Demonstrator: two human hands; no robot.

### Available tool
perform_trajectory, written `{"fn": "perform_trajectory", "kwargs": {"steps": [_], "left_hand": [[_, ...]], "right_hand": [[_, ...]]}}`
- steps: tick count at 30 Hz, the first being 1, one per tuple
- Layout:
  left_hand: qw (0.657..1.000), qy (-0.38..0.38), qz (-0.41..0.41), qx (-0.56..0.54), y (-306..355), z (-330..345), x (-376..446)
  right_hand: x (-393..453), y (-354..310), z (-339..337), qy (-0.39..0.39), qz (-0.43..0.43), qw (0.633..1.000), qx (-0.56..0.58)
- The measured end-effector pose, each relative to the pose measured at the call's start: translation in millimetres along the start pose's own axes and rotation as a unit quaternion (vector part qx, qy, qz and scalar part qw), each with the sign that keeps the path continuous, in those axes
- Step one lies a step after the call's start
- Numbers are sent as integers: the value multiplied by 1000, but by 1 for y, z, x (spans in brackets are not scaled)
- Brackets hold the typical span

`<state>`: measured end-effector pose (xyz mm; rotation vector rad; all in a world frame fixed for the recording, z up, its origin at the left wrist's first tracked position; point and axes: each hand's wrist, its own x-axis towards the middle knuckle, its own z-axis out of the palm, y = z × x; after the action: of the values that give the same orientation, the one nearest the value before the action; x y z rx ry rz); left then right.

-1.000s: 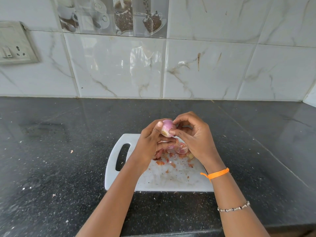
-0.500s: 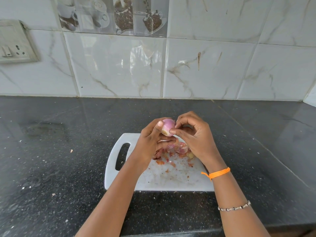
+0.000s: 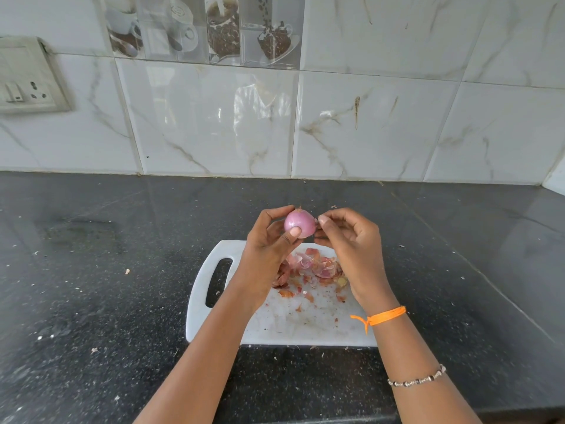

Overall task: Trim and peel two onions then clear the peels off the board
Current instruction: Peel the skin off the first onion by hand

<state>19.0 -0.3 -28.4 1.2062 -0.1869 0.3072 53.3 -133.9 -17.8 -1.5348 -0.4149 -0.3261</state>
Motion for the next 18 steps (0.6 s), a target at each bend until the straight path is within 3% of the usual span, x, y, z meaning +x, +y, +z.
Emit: {"fn": "perform_trajectory", "kwargs": {"steps": [6,18], "left_hand": [[999,-4,16,27,-2,-1,-1],[1000,-16,23,13,-4,0,0]], "right_hand": [[-2,-1,5,26,-8,999,-48],[-1,-3,4,41,6,999,-25]]}}
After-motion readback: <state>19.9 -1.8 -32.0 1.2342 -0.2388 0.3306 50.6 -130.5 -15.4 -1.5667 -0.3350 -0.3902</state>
